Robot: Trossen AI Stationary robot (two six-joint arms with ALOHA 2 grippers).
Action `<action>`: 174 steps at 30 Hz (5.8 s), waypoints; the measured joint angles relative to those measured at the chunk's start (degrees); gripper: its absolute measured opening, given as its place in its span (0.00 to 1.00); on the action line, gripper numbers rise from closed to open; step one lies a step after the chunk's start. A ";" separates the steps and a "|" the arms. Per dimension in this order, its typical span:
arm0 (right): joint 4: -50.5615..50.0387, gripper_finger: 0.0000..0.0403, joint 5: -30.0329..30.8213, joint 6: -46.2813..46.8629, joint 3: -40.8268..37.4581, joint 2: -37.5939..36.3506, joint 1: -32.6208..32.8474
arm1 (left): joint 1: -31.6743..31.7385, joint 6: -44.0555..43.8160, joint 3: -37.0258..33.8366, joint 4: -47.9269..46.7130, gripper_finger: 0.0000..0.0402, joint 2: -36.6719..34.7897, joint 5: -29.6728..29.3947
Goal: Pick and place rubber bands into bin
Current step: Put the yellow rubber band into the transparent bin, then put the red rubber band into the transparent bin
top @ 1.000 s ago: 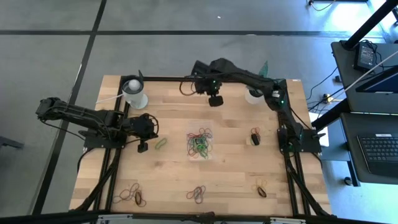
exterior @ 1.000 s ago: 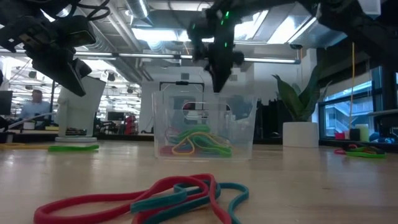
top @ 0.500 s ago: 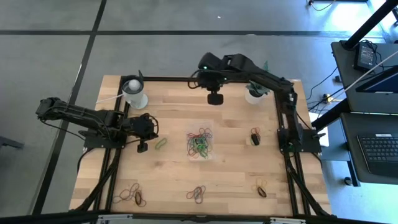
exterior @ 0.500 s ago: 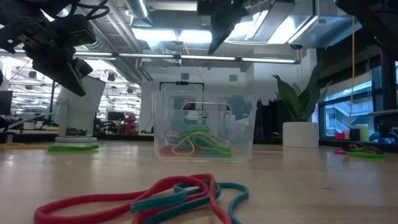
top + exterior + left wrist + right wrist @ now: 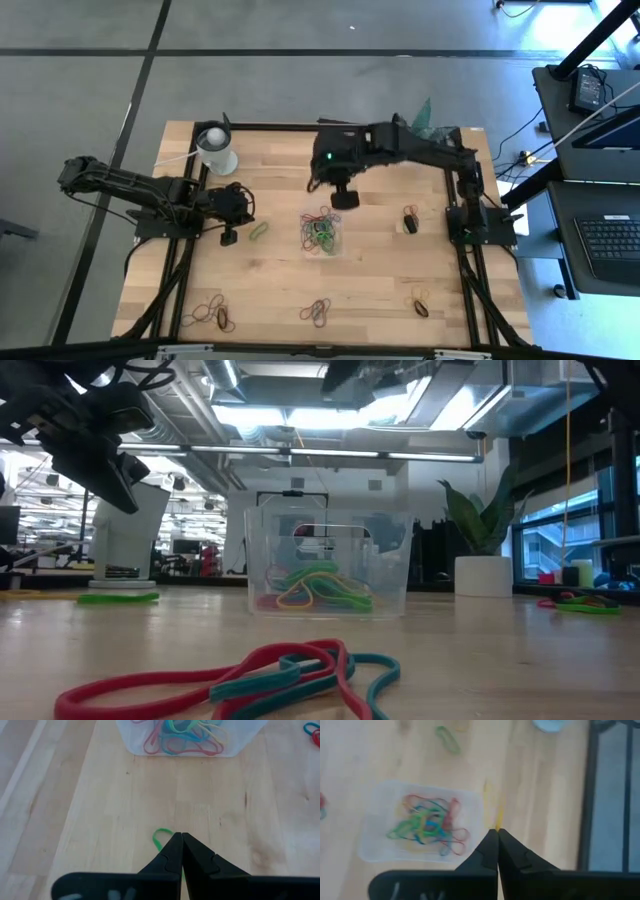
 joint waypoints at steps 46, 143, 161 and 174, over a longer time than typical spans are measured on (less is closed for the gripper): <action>31.13 0.24 2.69 34.39 -35.63 -2.85 13.02 | -1.54 0.81 0.00 -0.02 0.00 -0.02 2.85; 76.29 0.01 29.11 58.71 -98.95 -46.16 46.71 | -47.24 -54.45 42.37 -22.06 0.00 40.33 -7.51; 76.19 0.01 29.11 55.29 -98.92 -46.16 46.71 | -21.30 -25.12 52.66 -22.67 0.00 40.59 -13.04; 76.24 0.01 28.94 56.97 -98.92 -46.12 46.74 | -4.35 -2.28 59.00 -8.74 0.00 51.01 -5.21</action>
